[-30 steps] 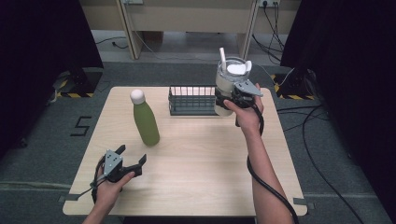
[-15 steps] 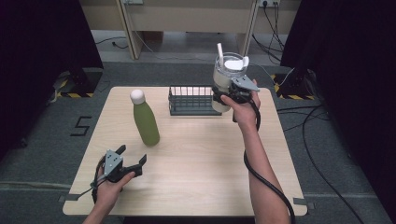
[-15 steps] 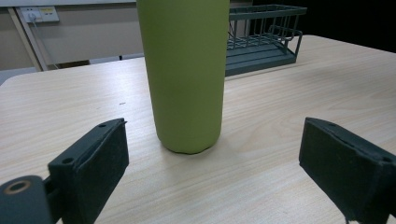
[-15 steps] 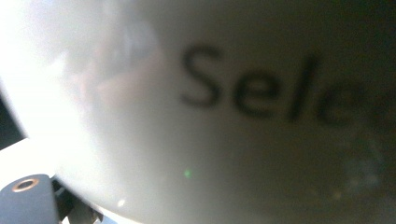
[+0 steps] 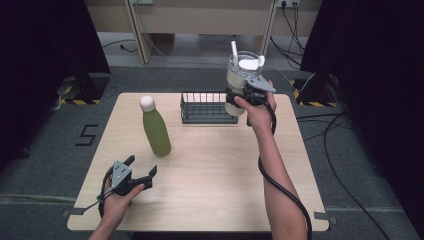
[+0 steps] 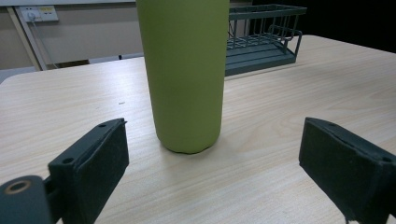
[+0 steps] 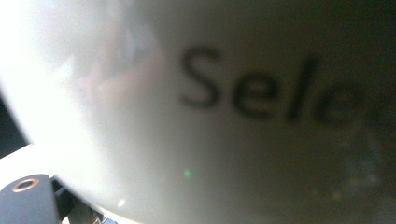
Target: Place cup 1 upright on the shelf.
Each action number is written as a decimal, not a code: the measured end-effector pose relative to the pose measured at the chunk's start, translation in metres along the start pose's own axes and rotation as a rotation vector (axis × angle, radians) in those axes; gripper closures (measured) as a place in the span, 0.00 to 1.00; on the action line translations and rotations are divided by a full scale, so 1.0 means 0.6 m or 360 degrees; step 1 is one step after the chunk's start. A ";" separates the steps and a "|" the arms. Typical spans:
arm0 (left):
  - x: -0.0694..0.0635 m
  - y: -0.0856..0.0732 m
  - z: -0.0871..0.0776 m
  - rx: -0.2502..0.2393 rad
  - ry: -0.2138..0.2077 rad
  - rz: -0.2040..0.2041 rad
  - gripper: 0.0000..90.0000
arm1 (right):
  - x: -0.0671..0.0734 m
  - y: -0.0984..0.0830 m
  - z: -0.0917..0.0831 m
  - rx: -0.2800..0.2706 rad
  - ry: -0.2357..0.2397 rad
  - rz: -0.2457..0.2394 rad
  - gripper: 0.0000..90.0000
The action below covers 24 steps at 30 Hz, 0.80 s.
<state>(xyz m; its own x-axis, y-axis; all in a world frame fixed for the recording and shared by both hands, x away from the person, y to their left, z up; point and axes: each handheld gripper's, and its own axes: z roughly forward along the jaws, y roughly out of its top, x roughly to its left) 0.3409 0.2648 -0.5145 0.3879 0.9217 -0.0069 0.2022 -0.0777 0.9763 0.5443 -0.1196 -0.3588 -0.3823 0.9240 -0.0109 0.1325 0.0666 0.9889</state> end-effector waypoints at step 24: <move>0.001 0.000 0.000 -0.0002 -0.0002 -0.0005 0.08 | 0.002 0.011 0.038 0.0009 -0.0011 0.0015 0.11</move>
<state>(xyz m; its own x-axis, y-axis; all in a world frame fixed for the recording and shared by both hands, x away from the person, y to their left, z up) 0.3411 0.2656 -0.5144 0.3886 0.9214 -0.0100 0.2021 -0.0746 0.9765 0.5654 -0.1095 -0.3557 -0.3745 0.9272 -0.0026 0.1415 0.0599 0.9881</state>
